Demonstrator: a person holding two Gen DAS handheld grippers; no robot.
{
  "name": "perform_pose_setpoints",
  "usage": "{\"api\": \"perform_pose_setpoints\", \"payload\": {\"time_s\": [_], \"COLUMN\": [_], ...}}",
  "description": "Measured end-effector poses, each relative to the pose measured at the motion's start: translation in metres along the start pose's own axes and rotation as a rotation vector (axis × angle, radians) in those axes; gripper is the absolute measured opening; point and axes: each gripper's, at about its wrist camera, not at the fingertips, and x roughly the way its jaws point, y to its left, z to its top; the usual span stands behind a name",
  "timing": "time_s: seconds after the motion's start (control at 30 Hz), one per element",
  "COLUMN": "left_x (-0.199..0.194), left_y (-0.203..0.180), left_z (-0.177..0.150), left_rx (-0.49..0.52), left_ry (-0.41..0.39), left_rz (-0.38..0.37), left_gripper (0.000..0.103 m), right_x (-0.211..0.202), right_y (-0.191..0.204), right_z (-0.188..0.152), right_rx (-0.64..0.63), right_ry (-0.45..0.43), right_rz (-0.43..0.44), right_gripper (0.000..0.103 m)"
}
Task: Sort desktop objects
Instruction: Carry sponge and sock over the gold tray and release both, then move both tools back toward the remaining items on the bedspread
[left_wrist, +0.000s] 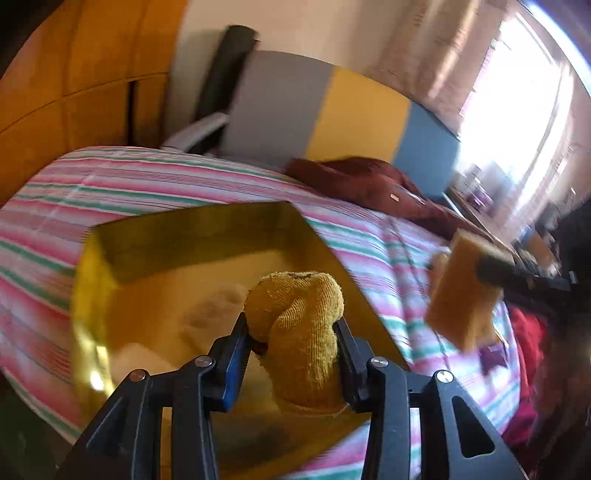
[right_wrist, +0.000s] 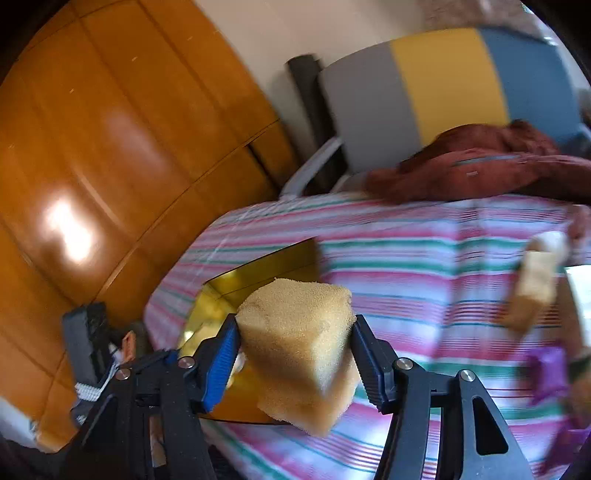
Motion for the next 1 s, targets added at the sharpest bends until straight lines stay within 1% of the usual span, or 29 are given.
{"api": "perform_pose_setpoints", "payload": {"time_s": [0.13, 0.23, 0.3, 0.37, 0.4, 0.43, 0.53, 0.63, 0.73, 0.8, 0.87, 1.0], "left_x": [-0.004, -0.002, 0.001, 0.004, 0.005, 0.006, 0.008, 0.005, 0.0, -0.005, -0.01, -0.017], "left_y": [0.033, 0.055, 0.064, 0.074, 0.077, 0.081, 0.086, 0.09, 0.09, 0.087, 0.081, 0.065], "left_z": [0.012, 0.022, 0.025, 0.028, 0.029, 0.029, 0.026, 0.021, 0.017, 0.015, 0.012, 0.013], "left_rx": [-0.047, -0.069, -0.081, -0.111, -0.119, -0.136, -0.157, -0.168, -0.178, -0.179, -0.165, -0.117], "left_ry": [-0.037, -0.05, -0.045, -0.043, -0.038, -0.032, -0.021, -0.024, -0.036, -0.042, -0.049, -0.063], "left_rz": [0.065, 0.11, 0.13, 0.143, 0.139, 0.131, 0.138, 0.141, 0.139, 0.14, 0.128, 0.108], "left_gripper": [0.043, 0.045, 0.052, 0.057, 0.059, 0.059, 0.059, 0.06, 0.06, 0.06, 0.06, 0.06], "right_x": [0.032, 0.053, 0.068, 0.081, 0.087, 0.091, 0.098, 0.1, 0.097, 0.094, 0.089, 0.075], "right_y": [0.03, 0.047, 0.055, 0.06, 0.061, 0.062, 0.066, 0.067, 0.066, 0.065, 0.064, 0.053], "right_z": [-0.009, -0.017, -0.02, -0.023, -0.025, -0.028, -0.033, -0.036, -0.041, -0.044, -0.049, -0.056], "right_rx": [-0.023, -0.024, -0.004, 0.027, 0.047, 0.06, 0.065, 0.061, 0.038, 0.006, -0.027, -0.032], "right_ry": [0.067, 0.11, 0.132, 0.159, 0.173, 0.185, 0.205, 0.211, 0.214, 0.213, 0.207, 0.186], "right_rz": [0.061, 0.107, 0.143, 0.181, 0.201, 0.215, 0.222, 0.21, 0.172, 0.129, 0.079, 0.0], "right_gripper": [0.061, 0.062, 0.064, 0.075, 0.083, 0.084, 0.085, 0.088, 0.092, 0.095, 0.095, 0.099]}}
